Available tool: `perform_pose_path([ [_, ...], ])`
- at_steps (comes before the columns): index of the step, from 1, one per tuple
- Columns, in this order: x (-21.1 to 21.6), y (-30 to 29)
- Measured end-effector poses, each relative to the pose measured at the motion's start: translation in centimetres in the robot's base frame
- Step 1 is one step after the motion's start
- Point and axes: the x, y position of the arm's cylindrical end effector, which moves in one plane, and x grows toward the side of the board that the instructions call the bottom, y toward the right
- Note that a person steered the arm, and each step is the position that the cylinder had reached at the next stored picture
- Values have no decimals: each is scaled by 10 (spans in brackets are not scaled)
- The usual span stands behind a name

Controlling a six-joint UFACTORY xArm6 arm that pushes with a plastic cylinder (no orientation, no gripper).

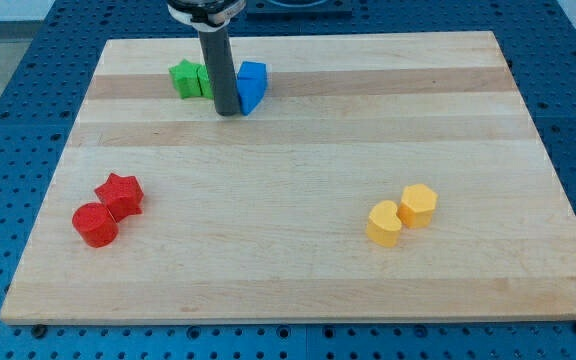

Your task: Move the red star towards the center

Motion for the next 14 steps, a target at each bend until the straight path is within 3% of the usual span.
perform_pose_path([
  [1, 3, 0],
  [3, 79, 35],
  [5, 211, 33],
  [6, 277, 3],
  [8, 259, -81],
  [10, 175, -128],
  [11, 126, -133],
  [13, 115, -100],
  [14, 90, -83],
])
